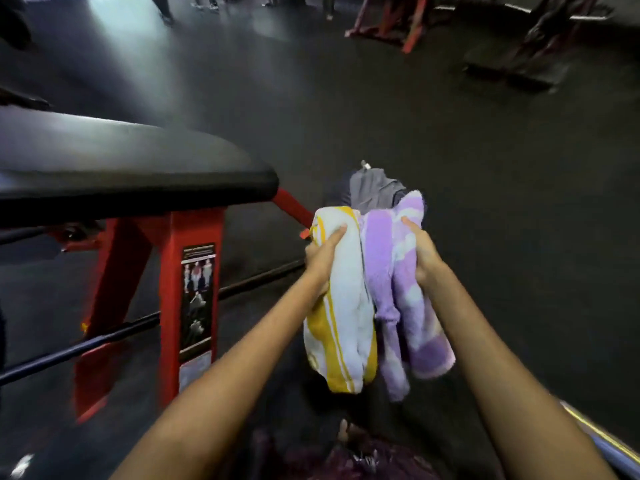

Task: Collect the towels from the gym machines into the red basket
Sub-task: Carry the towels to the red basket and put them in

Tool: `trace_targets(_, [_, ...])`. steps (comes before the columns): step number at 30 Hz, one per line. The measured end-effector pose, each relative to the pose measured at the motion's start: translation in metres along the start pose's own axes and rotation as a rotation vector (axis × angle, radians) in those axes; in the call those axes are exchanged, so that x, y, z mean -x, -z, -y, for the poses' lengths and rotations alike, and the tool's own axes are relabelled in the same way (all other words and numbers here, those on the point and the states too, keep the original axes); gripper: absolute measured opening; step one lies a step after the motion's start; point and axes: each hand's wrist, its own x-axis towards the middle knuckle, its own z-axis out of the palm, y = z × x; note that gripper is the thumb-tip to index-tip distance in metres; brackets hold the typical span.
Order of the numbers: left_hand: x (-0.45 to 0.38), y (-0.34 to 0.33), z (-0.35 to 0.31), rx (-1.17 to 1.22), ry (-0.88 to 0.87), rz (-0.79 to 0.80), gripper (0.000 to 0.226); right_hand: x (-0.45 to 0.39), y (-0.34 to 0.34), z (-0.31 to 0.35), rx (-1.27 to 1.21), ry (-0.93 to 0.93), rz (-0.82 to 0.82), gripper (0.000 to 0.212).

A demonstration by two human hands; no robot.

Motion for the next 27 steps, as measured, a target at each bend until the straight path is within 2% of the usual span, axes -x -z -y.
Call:
trace_targets(4, [-0.023,-0.047,-0.001,-0.038,0.008,0.067,0.074,-0.023,0.034,0.024,-0.060,0.007,-0.083,0.054])
trace_targets(9, [-0.058,-0.111,-0.005,-0.077,0.011,0.143,0.064,-0.068,0.074,0.052,-0.082,0.057,-0.190,0.037])
trace_targets(12, [-0.088,-0.147,-0.005,-0.125,0.024,0.177,0.079,-0.091,0.088,0.069,-0.193,0.067,-0.235,0.040])
trace_targets(14, [-0.115,-0.177,-0.003,-0.172,0.029,0.203,0.080,-0.111,0.101,0.080,-0.269,0.101,-0.275,0.045])
trace_targets(19, [-0.162,-0.238,-0.012,-0.171,0.056,0.279,0.093,-0.162,0.141,0.104,-0.427,0.205,-0.365,0.042])
trace_targets(21, [-0.173,-0.264,-0.031,-0.198,0.077,0.324,0.081,-0.180,0.155,0.119,-0.474,0.214,-0.326,0.044])
trace_targets(23, [-0.188,-0.289,-0.038,-0.241,0.086,0.328,0.062,-0.191,0.166,0.132,-0.468,0.244,-0.312,0.014])
trace_targets(25, [-0.206,-0.317,-0.043,-0.255,0.092,0.347,0.062,-0.210,0.185,0.141,-0.477,0.262,-0.309,0.050])
trace_targets(27, [-0.216,-0.339,-0.046,-0.270,0.098,0.383,0.072,-0.217,0.193,0.149,-0.474,0.238,-0.287,0.058])
